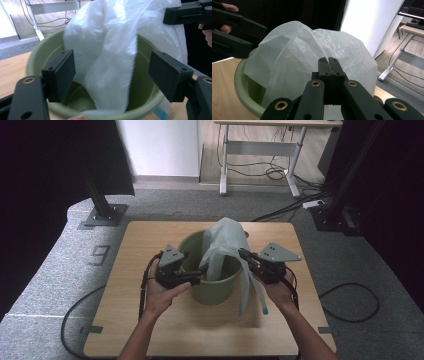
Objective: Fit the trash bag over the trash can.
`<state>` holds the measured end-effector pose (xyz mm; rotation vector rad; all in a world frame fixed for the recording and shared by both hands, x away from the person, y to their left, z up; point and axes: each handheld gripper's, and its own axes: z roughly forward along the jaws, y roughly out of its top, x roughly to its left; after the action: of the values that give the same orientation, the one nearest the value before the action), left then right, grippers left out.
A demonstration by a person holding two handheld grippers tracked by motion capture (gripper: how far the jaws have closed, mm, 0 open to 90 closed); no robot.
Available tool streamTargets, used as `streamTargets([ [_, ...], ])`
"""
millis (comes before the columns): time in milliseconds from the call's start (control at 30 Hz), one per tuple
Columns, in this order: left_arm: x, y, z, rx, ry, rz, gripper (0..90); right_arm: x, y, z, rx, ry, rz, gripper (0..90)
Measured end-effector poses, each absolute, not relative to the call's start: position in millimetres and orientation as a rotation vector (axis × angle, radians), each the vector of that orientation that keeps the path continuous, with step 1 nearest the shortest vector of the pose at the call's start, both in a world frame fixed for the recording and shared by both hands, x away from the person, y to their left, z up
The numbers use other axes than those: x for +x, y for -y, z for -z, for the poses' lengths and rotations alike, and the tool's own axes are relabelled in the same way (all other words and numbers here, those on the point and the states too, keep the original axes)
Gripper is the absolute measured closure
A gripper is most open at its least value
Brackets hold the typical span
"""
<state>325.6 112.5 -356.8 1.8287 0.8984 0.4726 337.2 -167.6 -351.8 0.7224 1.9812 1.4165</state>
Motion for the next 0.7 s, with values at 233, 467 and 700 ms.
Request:
streamTargets([
  [233,334.9,-87.7,355.2,1.86,-0.913,-0.518,42.5,334.6,167.3,356.6,0.73,-1.983,-1.463,86.4],
  [467,344.0,-80.9,359.0,1.863,-0.924,-0.449,71.5,324.3,176.7,364.1,0.713,-1.985,-1.502,79.4],
  [700,350.0,-80.6,361.4,1.869,-0.924,-0.401,82.0,307.8,184.7,368.2,0.765,-1.925,-1.509,48.9],
])
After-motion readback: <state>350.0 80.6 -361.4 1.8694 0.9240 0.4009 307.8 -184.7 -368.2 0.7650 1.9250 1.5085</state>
